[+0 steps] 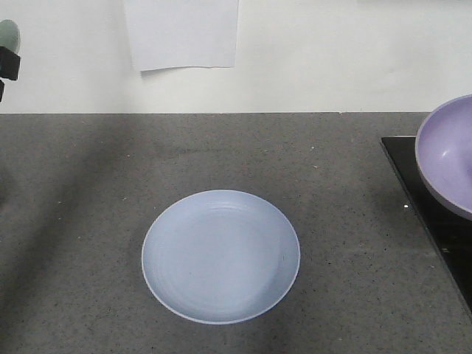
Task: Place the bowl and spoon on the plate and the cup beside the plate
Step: 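Drive the base holding spoon and bowl toward the light blue plate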
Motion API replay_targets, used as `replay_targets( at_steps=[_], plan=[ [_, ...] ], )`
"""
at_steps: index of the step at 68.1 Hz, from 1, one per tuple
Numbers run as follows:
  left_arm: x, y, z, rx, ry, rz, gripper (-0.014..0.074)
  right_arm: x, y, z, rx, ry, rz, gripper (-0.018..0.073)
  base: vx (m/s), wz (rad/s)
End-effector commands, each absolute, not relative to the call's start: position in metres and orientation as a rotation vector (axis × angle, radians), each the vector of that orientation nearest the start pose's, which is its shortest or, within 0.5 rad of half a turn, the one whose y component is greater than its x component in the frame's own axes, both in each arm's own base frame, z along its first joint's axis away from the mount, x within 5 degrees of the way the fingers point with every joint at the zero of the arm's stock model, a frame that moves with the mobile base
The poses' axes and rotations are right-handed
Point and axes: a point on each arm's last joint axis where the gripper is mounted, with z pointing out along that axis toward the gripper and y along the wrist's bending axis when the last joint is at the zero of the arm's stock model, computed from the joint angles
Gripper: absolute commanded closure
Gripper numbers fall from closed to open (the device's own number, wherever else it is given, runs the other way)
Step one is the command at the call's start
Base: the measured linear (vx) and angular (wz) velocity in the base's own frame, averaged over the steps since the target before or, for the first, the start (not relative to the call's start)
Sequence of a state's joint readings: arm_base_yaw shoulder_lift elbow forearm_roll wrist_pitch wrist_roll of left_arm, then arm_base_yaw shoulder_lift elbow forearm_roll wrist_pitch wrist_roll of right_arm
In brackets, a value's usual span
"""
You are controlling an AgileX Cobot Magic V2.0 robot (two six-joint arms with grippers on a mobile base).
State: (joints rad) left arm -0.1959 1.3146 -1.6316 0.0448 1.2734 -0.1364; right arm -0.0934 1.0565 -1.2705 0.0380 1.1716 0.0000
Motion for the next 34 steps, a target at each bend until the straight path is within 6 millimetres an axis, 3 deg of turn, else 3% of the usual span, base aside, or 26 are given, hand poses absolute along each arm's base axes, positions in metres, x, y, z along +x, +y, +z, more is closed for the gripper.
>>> replay_targets(
  at_steps=[1, 34],
  plan=[
    [0.2339, -0.0433, 0.4699, 0.060, 2.367, -0.109, 0.0603, 0.1845, -0.0151, 0.4269, 0.104, 2.346, -0.008, 0.0566, 0.00, 0.00],
    [0.2339, -0.0433, 0.4699, 0.060, 2.367, -0.109, 0.0603, 0.1856, -0.0152, 0.4280, 0.104, 2.328, -0.009, 0.0566, 0.00, 0.00]
  ],
)
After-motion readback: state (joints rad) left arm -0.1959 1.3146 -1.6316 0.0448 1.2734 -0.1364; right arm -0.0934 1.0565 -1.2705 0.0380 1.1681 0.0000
